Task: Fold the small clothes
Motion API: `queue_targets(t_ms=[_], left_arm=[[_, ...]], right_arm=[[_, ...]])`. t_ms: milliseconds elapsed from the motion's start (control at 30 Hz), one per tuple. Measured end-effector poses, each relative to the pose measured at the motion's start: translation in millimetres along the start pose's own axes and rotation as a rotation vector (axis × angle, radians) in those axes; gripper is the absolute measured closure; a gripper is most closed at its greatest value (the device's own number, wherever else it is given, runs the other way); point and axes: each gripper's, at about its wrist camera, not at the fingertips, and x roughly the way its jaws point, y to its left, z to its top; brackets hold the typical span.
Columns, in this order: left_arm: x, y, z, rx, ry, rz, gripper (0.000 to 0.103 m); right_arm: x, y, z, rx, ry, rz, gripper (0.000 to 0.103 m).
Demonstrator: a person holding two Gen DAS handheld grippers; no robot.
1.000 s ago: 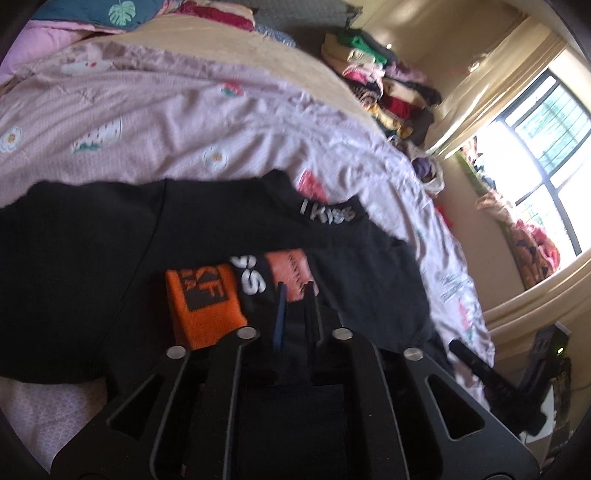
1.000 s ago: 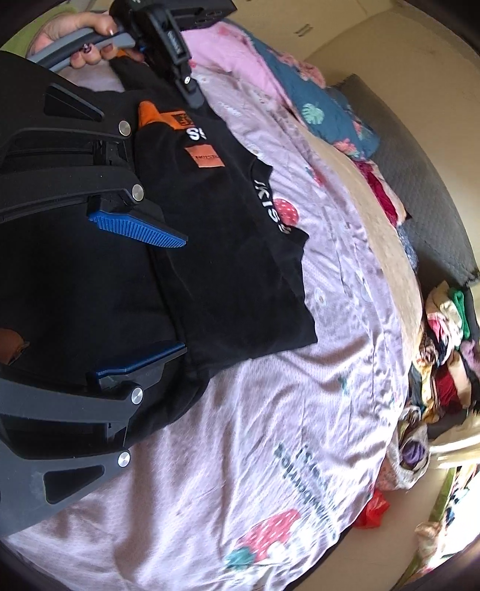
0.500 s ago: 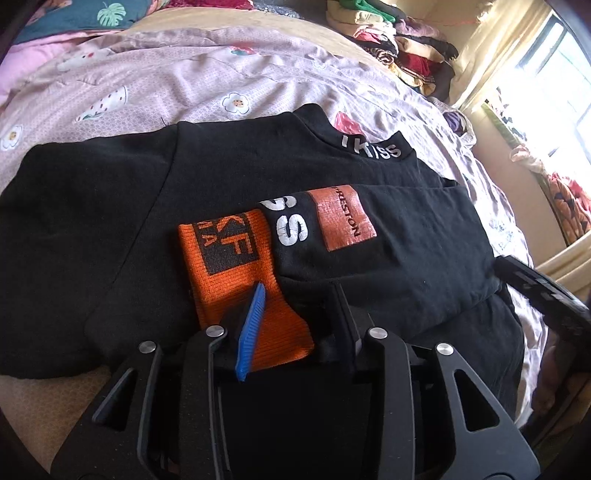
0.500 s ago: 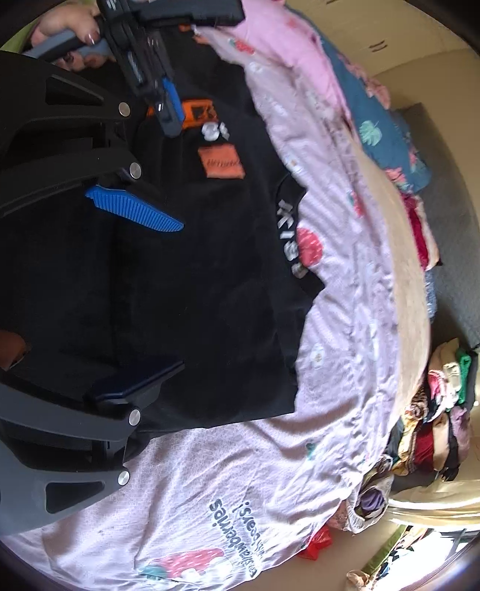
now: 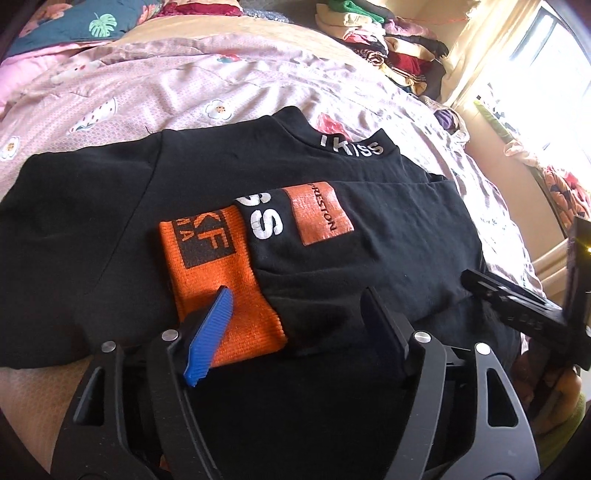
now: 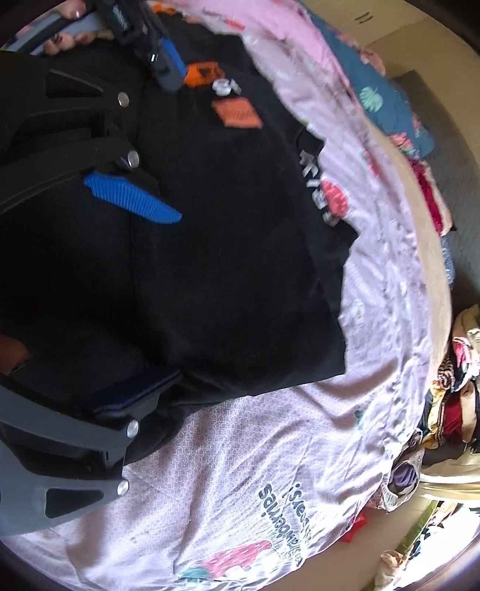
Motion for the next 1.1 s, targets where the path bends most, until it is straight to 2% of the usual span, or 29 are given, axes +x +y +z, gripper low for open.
queue_targets(t_ms=[133,233,367,633,1100], left_arm=[[-8.9,1.4,-1.6,-0.019,-0.009,0.001,0.025],[-15.5,1.9,-3.9,-0.022,-0.017,0.003,0.022],[-21.2,3.5,-5.5,-0.030,-0.020,0.016,0.009],[-31.5,3.2,-9.5,-0.004,-0.018,0.049,0.009],[-64.1,35.2,-10.8,-0.057,-0.074,0.068,0.009]], right_arm=[[-19.3,-2.0,-2.5,0.018,-0.041,0.035,0.006],[-30.9,0.5,-5.5,0.036,-0.053,0.062,0.005],[-41.4,2.4,-8.3,0.043,-0.068,0.068,0.004],[-60.4,14.0,-15.1,0.023,-0.094,0.075,0.004],[-82.8,62.4,-10.9,-0.060,-0.134,0.098,0.004]])
